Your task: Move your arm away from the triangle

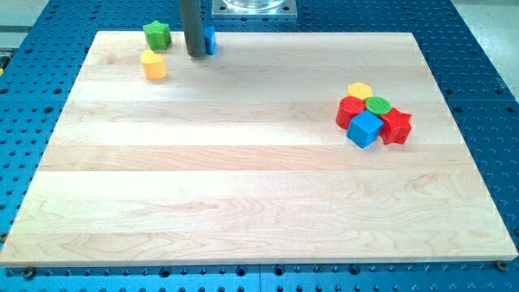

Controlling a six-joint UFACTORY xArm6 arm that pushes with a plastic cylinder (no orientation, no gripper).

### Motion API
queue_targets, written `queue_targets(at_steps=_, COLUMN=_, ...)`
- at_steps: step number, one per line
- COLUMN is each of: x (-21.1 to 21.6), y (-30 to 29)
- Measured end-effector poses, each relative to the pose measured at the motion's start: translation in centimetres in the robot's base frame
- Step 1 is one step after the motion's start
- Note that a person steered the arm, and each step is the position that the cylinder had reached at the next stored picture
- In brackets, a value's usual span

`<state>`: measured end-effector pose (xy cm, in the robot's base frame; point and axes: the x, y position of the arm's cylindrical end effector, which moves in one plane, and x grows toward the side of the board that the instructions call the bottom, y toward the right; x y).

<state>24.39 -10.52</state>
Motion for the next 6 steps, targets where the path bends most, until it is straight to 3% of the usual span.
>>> queue_targets(at_steps=1, x=0.0, y=0.4)
queue_targets(at_steps=2, x=0.2, y=5.1)
queue_targets(at_steps=3, x=0.3, y=14.6)
queue_targets(at_steps=4, x=3.4, y=26.0)
queue_targets(at_steps=6, x=13.6, y=38.3)
